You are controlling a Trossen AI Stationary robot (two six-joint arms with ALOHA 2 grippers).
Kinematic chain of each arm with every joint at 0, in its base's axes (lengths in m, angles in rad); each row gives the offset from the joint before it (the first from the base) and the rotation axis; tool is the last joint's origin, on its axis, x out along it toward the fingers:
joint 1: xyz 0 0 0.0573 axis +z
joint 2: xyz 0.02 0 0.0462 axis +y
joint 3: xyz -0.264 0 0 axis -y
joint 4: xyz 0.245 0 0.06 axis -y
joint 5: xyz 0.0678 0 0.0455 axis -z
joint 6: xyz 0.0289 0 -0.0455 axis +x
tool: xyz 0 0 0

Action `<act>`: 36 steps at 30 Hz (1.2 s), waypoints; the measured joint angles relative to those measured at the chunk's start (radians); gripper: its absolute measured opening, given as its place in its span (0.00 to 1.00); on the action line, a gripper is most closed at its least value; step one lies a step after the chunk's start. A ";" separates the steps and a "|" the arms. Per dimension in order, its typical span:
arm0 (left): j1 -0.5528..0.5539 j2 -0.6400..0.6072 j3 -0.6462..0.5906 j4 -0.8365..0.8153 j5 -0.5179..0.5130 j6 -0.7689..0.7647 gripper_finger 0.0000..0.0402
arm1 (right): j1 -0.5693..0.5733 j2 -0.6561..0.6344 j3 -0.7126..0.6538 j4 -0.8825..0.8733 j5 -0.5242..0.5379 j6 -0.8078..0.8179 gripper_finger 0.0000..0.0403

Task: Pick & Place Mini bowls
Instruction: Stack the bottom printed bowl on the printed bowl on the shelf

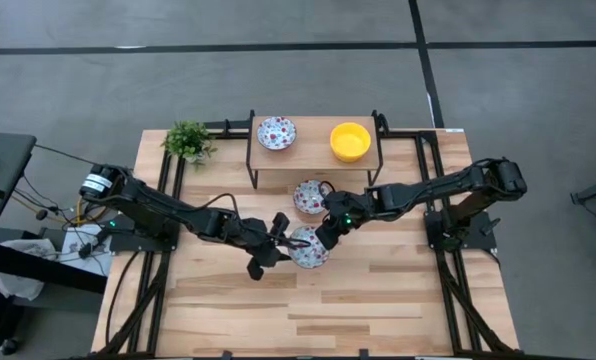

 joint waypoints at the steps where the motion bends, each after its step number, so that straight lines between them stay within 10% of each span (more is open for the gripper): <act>1: 0.000 -0.001 0.000 0.000 0.001 0.000 0.32 | 0.000 0.000 0.000 -0.001 0.000 0.000 0.00; 16: -0.010 -0.002 0.000 0.001 0.010 0.012 0.04 | -0.002 0.000 0.001 0.008 0.000 0.005 0.00; 36: -0.008 -0.003 0.000 -0.005 0.026 0.026 0.11 | 0.000 0.000 0.001 0.028 -0.015 0.006 0.00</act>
